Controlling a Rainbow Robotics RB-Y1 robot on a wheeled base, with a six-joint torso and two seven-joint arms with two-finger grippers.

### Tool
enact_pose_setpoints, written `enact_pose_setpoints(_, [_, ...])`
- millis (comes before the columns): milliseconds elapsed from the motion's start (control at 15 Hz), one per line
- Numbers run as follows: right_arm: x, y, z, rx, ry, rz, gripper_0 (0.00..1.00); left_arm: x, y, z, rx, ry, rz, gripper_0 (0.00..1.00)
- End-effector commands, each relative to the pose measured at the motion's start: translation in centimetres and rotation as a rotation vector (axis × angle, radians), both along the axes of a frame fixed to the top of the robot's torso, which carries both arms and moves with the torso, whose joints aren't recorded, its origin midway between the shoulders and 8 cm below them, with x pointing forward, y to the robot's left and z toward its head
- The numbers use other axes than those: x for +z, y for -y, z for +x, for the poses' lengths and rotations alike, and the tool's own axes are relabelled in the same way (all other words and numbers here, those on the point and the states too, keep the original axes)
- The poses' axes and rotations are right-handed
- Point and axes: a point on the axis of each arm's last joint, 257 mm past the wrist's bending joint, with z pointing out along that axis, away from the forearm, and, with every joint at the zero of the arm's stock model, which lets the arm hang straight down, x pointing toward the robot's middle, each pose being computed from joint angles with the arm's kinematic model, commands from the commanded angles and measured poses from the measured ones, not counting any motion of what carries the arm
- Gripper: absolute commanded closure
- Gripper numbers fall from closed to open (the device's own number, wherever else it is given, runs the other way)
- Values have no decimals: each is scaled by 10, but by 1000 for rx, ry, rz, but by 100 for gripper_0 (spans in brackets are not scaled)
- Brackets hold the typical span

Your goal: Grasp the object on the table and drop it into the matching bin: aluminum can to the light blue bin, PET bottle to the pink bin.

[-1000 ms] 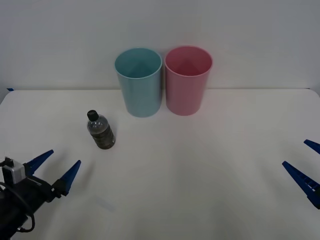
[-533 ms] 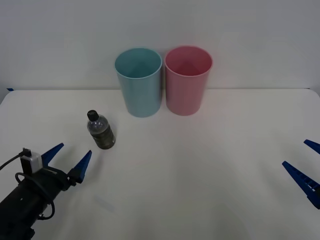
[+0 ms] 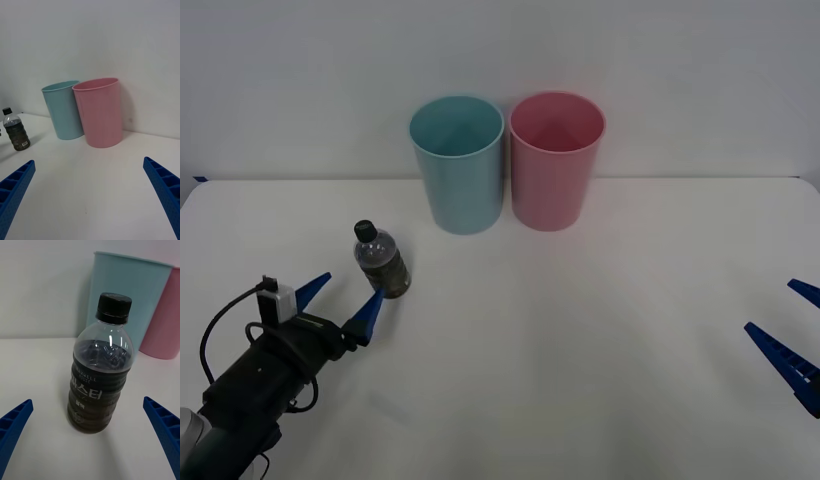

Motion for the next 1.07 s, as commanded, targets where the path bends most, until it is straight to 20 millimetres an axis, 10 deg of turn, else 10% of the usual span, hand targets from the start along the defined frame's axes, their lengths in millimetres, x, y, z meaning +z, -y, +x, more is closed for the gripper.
enact_pose_setpoints(67, [0,0,0,0,0,0,0,-1,5,12,-6,2,0,0])
enact_pose_setpoints(1067, [0,0,0,0,0,0,0,-3,28,65,3,5,-7,0])
